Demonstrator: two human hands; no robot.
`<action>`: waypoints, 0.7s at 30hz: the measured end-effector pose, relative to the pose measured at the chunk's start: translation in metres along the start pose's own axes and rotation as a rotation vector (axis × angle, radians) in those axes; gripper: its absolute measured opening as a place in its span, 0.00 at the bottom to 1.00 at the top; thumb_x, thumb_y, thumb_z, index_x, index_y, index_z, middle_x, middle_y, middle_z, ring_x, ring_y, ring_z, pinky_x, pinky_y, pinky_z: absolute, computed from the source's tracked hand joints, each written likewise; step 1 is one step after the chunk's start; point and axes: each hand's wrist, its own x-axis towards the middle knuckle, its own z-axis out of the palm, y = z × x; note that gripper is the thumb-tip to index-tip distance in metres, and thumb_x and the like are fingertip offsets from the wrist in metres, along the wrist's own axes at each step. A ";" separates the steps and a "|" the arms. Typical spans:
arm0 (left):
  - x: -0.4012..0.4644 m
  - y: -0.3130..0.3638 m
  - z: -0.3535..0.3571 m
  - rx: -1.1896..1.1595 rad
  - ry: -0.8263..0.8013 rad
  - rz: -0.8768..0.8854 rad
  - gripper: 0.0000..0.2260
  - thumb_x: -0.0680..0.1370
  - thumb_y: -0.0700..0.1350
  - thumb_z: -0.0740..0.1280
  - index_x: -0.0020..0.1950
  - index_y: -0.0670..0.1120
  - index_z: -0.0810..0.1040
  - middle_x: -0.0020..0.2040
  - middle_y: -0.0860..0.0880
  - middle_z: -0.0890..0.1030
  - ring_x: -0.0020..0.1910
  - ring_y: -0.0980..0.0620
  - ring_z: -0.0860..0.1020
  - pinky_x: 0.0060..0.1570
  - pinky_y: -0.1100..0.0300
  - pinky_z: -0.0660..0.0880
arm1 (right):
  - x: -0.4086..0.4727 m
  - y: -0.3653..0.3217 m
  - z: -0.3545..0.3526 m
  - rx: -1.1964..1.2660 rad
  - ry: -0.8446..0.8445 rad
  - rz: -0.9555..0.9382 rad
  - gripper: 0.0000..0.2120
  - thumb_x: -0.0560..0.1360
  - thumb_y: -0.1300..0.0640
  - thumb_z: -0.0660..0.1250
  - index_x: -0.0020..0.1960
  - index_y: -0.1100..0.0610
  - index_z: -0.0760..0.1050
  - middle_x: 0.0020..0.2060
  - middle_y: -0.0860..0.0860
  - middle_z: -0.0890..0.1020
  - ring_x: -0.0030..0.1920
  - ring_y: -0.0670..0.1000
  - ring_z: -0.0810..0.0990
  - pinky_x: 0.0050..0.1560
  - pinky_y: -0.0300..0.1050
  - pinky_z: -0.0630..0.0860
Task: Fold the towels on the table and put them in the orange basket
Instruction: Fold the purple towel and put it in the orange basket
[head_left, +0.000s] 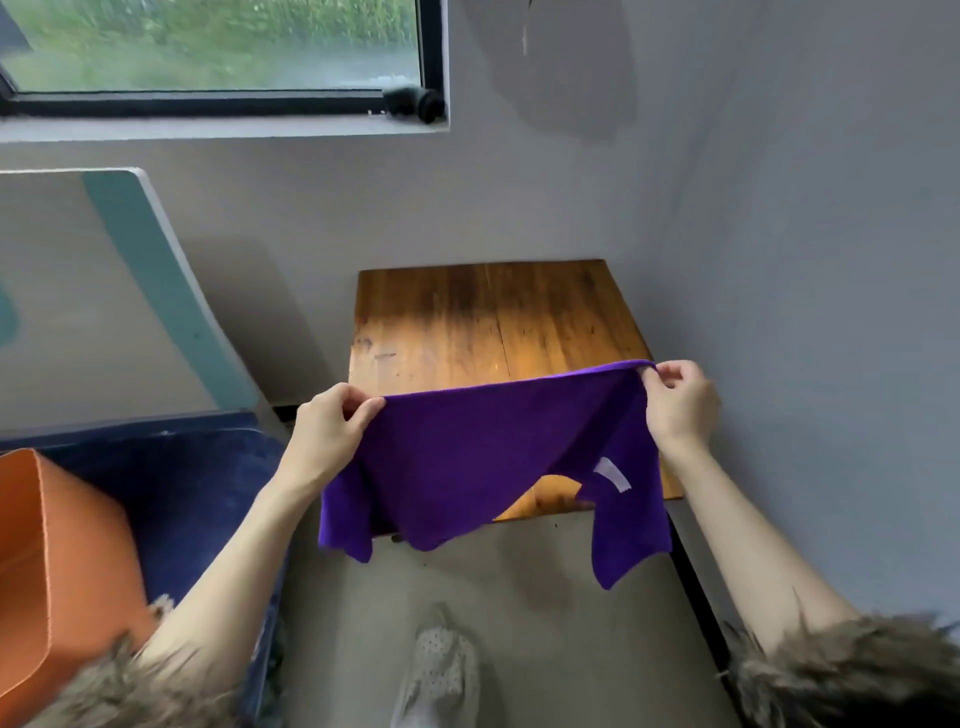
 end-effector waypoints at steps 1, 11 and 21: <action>0.011 -0.006 0.008 0.004 -0.024 -0.010 0.07 0.77 0.46 0.66 0.44 0.43 0.78 0.38 0.50 0.78 0.40 0.52 0.74 0.37 0.66 0.63 | 0.008 0.004 0.010 0.008 -0.026 0.044 0.09 0.77 0.58 0.65 0.53 0.63 0.77 0.47 0.56 0.81 0.47 0.54 0.77 0.45 0.41 0.69; 0.111 -0.068 0.077 0.044 -0.283 -0.078 0.05 0.76 0.50 0.67 0.42 0.51 0.76 0.34 0.52 0.75 0.40 0.49 0.74 0.39 0.59 0.66 | 0.062 0.041 0.105 -0.182 -0.297 0.182 0.12 0.78 0.57 0.59 0.41 0.61 0.75 0.29 0.49 0.73 0.38 0.53 0.71 0.31 0.41 0.66; 0.244 -0.082 0.139 0.096 -0.077 -0.005 0.06 0.77 0.47 0.66 0.47 0.45 0.78 0.40 0.51 0.77 0.42 0.50 0.74 0.44 0.57 0.70 | 0.168 0.047 0.205 -0.637 -0.163 -0.195 0.16 0.80 0.53 0.57 0.61 0.58 0.77 0.54 0.63 0.78 0.57 0.63 0.73 0.57 0.51 0.67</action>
